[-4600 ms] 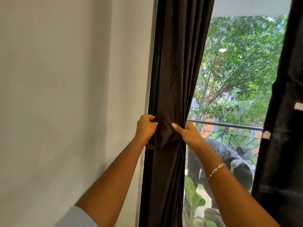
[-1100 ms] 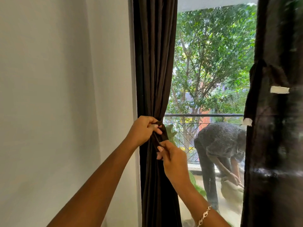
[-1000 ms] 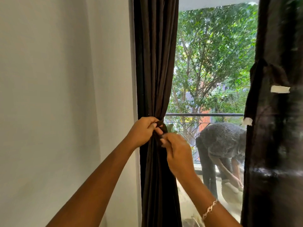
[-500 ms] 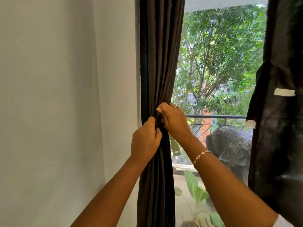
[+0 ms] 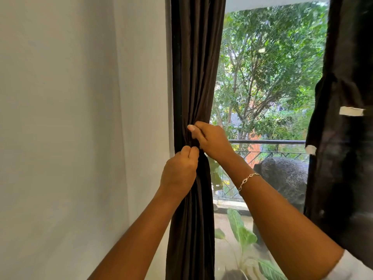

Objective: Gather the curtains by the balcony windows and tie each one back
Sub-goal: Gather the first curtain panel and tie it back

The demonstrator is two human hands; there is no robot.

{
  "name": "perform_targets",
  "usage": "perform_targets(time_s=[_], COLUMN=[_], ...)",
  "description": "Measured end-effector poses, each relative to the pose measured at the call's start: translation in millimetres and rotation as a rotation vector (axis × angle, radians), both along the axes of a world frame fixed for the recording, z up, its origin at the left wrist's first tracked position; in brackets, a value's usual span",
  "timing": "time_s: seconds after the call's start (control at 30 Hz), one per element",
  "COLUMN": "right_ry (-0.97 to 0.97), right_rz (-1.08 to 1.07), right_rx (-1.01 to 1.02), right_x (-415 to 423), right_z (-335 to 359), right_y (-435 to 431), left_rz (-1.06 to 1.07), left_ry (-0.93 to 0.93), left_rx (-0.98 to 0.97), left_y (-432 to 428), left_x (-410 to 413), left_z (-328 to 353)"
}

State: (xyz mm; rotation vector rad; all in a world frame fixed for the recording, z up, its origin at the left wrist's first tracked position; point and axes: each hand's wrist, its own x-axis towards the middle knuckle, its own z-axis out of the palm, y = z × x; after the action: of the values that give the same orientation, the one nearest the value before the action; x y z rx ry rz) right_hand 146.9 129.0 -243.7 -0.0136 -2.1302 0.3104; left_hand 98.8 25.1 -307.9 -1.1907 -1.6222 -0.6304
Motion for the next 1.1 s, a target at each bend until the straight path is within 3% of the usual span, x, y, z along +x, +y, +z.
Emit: perform_targets(time_s=[0.17, 0.37, 0.43, 0.53, 0.73, 0.9, 1.1], right_ry=[0.001, -0.03, -0.008, 0.197, 0.141, 0.18, 0.13], right_rz=[0.057, 0.165, 0.245, 0.365, 0.366, 0.265, 0.438], right_rx=[-0.01, -0.067, -0.201, -0.554, -0.807, -0.746, -1.036], right_x=[8, 22, 28, 39, 46, 51, 60], right_z=[-5, -11, -21, -50, -91, -84, -76], right_y=[3, 0, 2, -2, -29, -37, -34], left_rz=[-0.009, -0.173, -0.222, -0.323, -0.361, -0.457, -0.699], left_ry=[-0.276, -0.681, -0.79, -0.958, -0.96, -1.027, -1.002], left_rx=[-0.124, -0.283, -0.34, -0.391, -0.386, -0.35, 0.036], left_y=[3, -6, -12, -21, -24, -26, -31], left_x=[-1, 0, 1, -2, 6, 11, 14], left_z=[6, 28, 36, 41, 41, 39, 20])
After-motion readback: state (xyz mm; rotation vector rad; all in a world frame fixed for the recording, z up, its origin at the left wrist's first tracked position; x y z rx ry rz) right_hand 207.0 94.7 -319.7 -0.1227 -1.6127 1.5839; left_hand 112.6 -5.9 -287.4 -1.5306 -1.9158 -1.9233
